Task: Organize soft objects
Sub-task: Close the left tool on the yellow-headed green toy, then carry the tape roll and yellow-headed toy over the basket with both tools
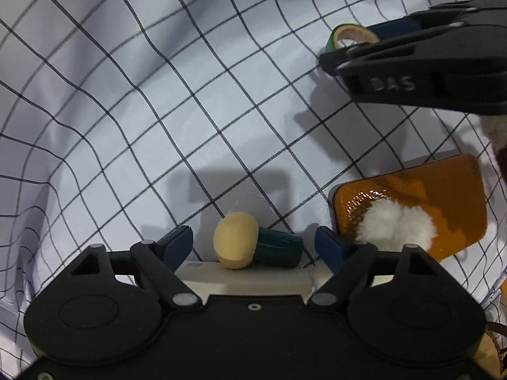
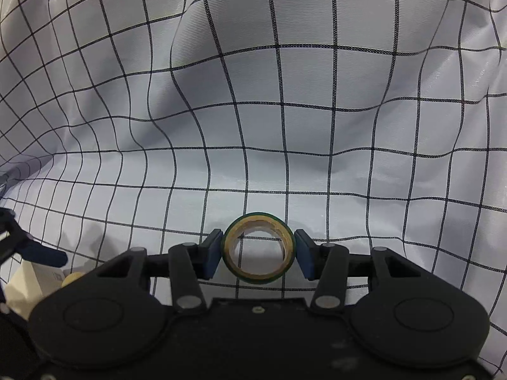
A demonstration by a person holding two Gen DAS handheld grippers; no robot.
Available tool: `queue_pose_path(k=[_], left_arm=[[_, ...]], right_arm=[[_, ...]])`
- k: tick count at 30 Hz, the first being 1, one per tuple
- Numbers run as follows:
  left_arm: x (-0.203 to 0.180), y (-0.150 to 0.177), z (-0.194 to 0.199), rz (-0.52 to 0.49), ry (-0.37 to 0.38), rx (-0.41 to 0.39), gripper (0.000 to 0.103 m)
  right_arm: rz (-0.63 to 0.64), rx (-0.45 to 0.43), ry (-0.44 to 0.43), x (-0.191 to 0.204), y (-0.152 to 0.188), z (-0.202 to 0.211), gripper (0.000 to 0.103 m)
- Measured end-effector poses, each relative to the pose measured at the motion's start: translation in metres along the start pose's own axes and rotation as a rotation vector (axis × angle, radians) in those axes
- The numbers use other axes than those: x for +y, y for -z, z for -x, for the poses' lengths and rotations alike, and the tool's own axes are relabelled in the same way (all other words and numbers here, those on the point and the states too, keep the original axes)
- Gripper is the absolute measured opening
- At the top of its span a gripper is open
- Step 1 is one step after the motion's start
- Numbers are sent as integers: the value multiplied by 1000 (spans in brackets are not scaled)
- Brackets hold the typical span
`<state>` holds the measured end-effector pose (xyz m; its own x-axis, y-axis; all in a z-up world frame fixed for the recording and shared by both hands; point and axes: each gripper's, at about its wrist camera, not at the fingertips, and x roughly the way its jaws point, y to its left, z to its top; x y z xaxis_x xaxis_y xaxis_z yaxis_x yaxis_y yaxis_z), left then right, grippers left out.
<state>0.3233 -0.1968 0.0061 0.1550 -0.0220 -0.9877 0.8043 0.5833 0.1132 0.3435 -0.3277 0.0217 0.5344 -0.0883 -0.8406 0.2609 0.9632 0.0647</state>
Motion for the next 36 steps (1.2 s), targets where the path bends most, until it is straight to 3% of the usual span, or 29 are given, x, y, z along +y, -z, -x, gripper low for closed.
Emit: queue_pose_path(k=[6, 17, 23, 26, 36], left_arm=[[8, -1, -12, 35, 59, 5, 57], [56, 14, 2, 262, 19, -113, 56], [99, 51, 21, 432, -20, -189, 56], [121, 76, 28, 516, -75, -216, 56], [164, 155, 48, 709, -115, -314, 56]], right_arm=[[-13, 3, 0, -11, 5, 6, 48], [-1, 10, 8, 0, 7, 14, 48], [34, 2, -22, 28, 2, 19, 48], [63, -11, -45, 49, 0, 23, 48], [212, -66, -150, 144, -3, 38, 48]])
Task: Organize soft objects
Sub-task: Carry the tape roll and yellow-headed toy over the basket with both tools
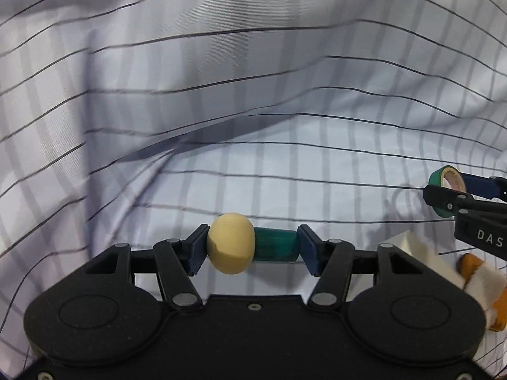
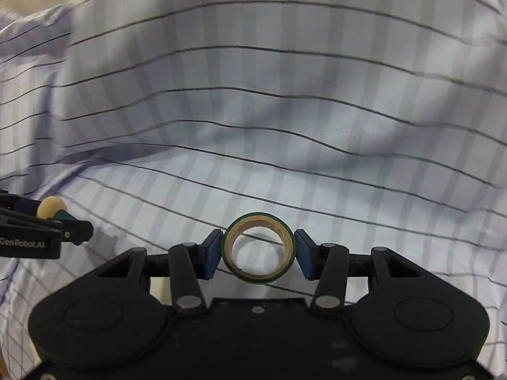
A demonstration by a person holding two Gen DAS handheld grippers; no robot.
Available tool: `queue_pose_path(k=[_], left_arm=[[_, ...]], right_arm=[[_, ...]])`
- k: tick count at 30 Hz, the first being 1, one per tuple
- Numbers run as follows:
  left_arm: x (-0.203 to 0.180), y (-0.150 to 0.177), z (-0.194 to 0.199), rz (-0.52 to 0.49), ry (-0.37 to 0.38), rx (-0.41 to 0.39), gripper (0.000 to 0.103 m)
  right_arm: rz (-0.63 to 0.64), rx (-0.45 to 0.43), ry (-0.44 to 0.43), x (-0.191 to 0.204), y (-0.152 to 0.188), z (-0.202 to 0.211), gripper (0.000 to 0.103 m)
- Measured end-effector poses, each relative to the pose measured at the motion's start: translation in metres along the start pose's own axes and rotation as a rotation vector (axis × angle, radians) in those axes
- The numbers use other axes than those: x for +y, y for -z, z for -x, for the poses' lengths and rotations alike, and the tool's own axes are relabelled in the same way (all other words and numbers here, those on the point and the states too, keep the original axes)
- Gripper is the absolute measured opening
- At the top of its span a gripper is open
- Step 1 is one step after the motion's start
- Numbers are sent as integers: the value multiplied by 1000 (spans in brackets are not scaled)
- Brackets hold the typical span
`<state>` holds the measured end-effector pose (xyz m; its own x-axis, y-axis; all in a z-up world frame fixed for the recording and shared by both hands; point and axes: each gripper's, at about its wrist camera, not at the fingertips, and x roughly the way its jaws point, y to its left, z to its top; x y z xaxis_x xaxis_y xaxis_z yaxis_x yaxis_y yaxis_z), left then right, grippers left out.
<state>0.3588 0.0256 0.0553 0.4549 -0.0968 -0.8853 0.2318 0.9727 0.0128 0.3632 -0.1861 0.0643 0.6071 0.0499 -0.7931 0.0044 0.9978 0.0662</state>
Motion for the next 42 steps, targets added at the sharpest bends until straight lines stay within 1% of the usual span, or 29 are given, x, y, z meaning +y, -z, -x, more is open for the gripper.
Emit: queue_pose_path(k=[4, 6, 8, 11, 16, 21, 25, 29, 35, 38, 42], left_arm=[[30, 19, 12, 62, -9, -33, 56], [40, 29, 19, 74, -30, -52, 56], [43, 39, 18, 80, -50, -68, 56], [55, 56, 24, 97, -53, -78, 56], [66, 82, 30, 124, -71, -82, 56], [81, 105, 44, 174, -77, -100, 56], [90, 123, 55, 193, -99, -111, 56], [95, 144, 67, 223, -104, -115, 56], [91, 175, 89, 239, -144, -140, 56], [86, 190, 102, 230, -171, -152, 56], [75, 210, 118, 213, -177, -157, 56]], right_arm=[[83, -29, -49, 42, -4, 0, 48], [121, -43, -69, 63, -3, 1, 48], [158, -57, -95, 84, 0, 5, 48], [204, -69, -138, 112, 4, 9, 48], [268, -63, -191, 147, 12, 10, 48], [308, -51, -242, 176, 24, 22, 48], [348, -45, -287, 198, 38, 32, 48], [382, -36, -329, 213, 55, 45, 48], [433, -36, -377, 223, 90, 74, 48], [444, -39, -393, 220, 108, 94, 48], [431, -38, -406, 208, 132, 119, 48]])
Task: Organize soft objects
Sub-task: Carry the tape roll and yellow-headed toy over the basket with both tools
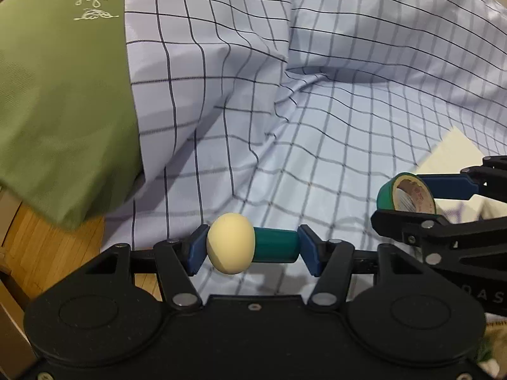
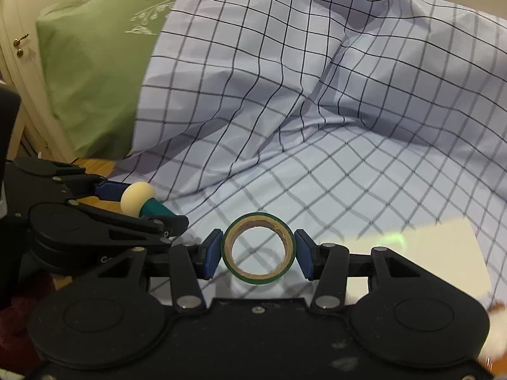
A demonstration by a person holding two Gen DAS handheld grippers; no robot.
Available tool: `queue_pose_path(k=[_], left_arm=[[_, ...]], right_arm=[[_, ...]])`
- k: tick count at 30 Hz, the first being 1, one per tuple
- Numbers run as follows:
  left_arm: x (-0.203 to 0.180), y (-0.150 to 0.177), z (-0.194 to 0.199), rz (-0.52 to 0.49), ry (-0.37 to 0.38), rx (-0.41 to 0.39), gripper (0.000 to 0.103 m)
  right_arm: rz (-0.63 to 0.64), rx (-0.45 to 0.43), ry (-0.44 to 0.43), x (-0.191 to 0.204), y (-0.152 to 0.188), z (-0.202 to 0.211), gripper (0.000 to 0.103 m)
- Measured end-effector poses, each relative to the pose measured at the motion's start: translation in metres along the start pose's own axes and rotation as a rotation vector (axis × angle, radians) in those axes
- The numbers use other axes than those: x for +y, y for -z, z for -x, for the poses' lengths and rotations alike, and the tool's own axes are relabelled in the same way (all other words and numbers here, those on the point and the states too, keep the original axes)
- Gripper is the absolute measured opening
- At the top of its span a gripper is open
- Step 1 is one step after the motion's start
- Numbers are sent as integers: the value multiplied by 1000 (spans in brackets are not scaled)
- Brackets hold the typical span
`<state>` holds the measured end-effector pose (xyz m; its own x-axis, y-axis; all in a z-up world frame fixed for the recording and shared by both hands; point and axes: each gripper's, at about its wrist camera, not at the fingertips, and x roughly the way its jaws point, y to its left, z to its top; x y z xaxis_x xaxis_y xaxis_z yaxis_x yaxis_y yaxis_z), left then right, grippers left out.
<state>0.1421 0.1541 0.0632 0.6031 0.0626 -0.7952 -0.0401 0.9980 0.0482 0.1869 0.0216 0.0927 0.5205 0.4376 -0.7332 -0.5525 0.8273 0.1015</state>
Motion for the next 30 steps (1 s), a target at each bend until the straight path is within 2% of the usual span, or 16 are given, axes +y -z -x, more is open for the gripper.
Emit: queue_pose_path(k=[9, 14, 23, 30], left_arm=[[-36, 41, 45, -56, 75, 16, 56], [-75, 61, 69, -140, 149, 13, 56], [-135, 87, 74, -236, 255, 69, 57], [-152, 104, 70, -258, 284, 128, 57]], right_arm=[[-108, 34, 91, 6, 69, 76, 48], [-189, 12, 171, 3, 120, 120, 48], [-378, 51, 319, -26, 207, 167, 48], [-476, 68, 387, -34, 238, 183, 48]])
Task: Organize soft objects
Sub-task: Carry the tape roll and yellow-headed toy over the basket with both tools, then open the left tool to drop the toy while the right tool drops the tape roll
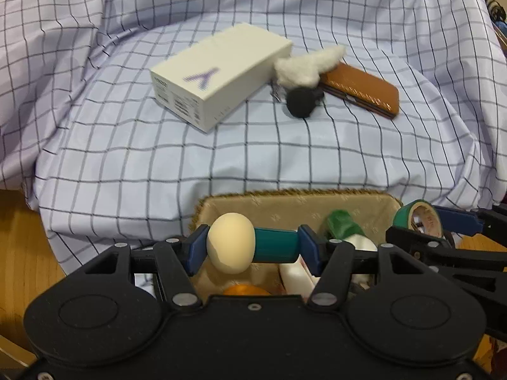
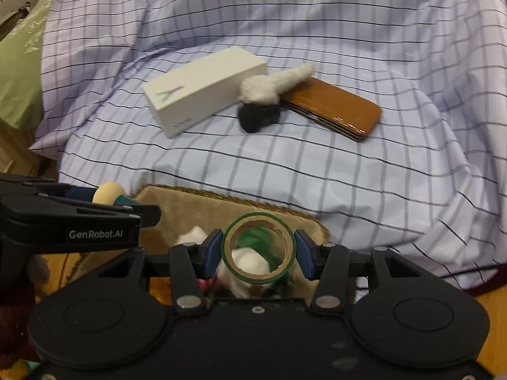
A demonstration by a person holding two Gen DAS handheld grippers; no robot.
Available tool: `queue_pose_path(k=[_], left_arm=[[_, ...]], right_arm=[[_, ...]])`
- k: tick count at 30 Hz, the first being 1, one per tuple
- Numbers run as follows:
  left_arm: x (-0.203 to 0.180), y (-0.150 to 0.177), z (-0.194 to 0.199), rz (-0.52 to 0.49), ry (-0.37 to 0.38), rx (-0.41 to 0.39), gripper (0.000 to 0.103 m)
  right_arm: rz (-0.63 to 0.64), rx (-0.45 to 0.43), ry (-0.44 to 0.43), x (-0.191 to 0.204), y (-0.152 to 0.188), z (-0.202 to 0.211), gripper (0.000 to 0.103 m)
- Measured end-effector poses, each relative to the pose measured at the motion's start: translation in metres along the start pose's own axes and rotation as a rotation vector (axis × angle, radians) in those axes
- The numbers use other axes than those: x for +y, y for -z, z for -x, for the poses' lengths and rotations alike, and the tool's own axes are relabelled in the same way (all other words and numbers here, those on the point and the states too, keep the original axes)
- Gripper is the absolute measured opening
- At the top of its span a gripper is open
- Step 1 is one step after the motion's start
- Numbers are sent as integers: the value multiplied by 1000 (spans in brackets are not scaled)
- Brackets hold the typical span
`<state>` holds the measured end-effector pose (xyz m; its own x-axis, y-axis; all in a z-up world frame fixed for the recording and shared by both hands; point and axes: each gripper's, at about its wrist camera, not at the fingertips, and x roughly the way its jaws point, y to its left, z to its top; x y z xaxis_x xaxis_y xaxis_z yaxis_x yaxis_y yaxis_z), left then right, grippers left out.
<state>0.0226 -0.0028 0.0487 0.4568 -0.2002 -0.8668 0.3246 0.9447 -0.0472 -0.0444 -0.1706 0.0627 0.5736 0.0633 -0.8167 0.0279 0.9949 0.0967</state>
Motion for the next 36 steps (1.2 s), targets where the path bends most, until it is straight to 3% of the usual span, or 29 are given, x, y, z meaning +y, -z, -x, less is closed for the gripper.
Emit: queue_pose_path(k=[15, 23, 31, 36], left_arm=[[-9, 24, -10, -35, 49, 107, 57], [-9, 30, -5, -57, 78, 97, 75], [-4, 28, -4, -40, 56, 84, 75], [0, 28, -4, -30, 50, 79, 75]], right_arm=[[-53, 87, 0, 4, 23, -10, 48], [-72, 84, 21, -2, 15, -15, 49], [-82, 77, 28, -1, 12, -15, 49], [-76, 69, 30, 0, 11, -15, 57]])
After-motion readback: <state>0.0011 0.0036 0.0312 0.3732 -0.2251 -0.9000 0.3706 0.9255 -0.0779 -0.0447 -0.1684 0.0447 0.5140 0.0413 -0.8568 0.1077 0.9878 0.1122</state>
